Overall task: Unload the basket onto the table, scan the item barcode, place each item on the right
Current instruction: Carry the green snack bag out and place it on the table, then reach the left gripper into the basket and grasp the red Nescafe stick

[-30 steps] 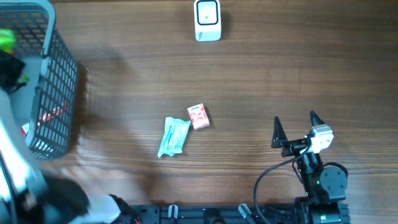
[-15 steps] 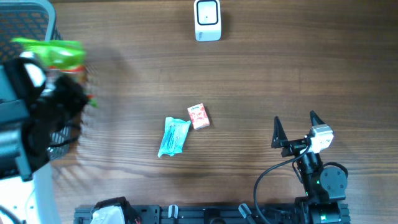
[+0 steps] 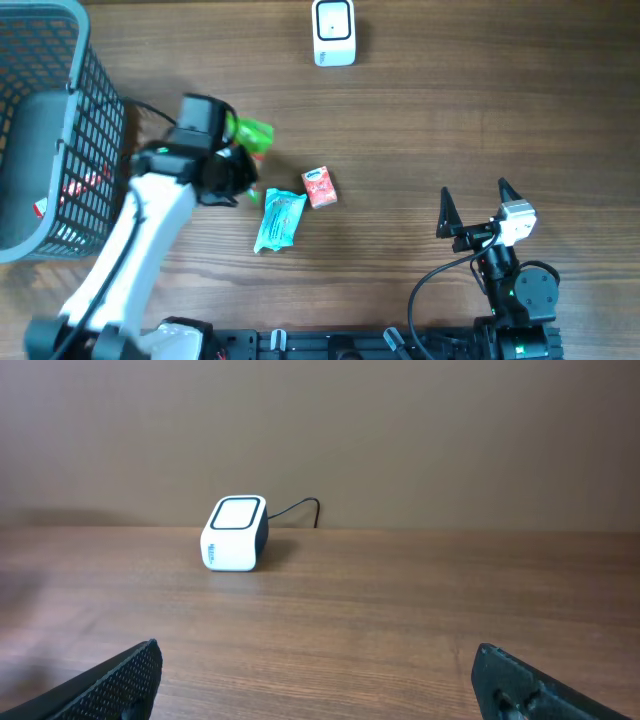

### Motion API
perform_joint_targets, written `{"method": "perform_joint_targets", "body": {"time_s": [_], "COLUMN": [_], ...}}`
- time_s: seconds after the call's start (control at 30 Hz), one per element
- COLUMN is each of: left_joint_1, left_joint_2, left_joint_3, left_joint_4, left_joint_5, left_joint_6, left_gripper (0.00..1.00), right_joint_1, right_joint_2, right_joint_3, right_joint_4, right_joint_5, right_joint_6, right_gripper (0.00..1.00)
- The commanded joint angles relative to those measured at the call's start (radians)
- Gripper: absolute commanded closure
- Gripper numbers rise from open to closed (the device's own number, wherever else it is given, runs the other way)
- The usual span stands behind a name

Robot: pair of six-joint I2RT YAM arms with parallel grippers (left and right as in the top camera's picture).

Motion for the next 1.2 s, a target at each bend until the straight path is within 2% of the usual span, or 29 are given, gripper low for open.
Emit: {"method": "perform_joint_targets", "body": {"time_s": [0.0,0.03,0.07,0.1,0.13,0.2,0.4,0.43,0.63,0.83,0.87,0.97,1.03,1.17], "left_joint_1": [-0.032,-0.033,-0.033,-0.032,-0.031,-0.024,0.024,0.074,0.248,0.536,0.581,0.711,0.776,0.868], "left_joint_2": [0.127,0.164,0.196,0.217,0.229,0.234,0.166,0.13,0.115,0.126,0.132,0.159,0.18,0.229], "left_joint_3": [-0.089,-0.09,-0.09,-0.09,-0.089,-0.075,0.177,0.391,0.701,0.729,0.729,0.724,0.707,0.611], "left_joint_4": [0.1,0.113,0.123,0.133,0.14,0.149,0.011,-0.076,-0.121,-0.18,-0.201,-0.254,-0.264,-0.245], "left_joint_5": [-0.029,-0.028,-0.016,0.003,0.019,0.079,0.12,0.046,-0.169,-0.209,-0.209,-0.209,-0.209,-0.209], "left_joint_6": [-0.043,-0.043,-0.043,-0.043,-0.043,-0.034,0.025,0.045,0.043,0.005,0.005,0.005,0.005,-0.019], "left_gripper": [0.96,0.93,0.75,0.48,0.37,0.3,0.3,0.28,0.26,0.25,0.22,0.2,0.14,0.13], "right_joint_1": [-0.004,-0.004,-0.004,-0.004,-0.004,-0.004,-0.004,-0.004,-0.004,-0.004,-0.004,-0.004,-0.004,-0.004], "right_joint_2": [-0.002,-0.002,-0.002,-0.002,-0.002,-0.002,-0.002,-0.002,-0.002,-0.002,-0.002,-0.002,-0.002,-0.002], "right_joint_3": [-0.001,-0.001,-0.001,-0.001,-0.001,-0.001,-0.001,-0.001,-0.001,-0.001,-0.001,-0.001,-0.001,-0.001], "right_joint_4": [0.004,0.004,0.004,0.003,0.004,0.004,0.004,0.003,0.004,0.004,0.004,0.004,0.003,0.004], "right_joint_5": [0.01,0.01,0.01,0.01,0.01,0.01,0.01,0.01,0.01,0.01,0.01,0.01,0.01,0.01], "right_joint_6": [-0.005,-0.005,-0.005,-0.005,-0.005,-0.005,-0.005,-0.005,-0.005,-0.005,-0.005,-0.005,-0.005,-0.006], "right_gripper": [0.0,0.0,0.0,0.0,0.0,0.0,0.0,0.0,0.0,0.0,0.0,0.0,0.0,0.0]}}
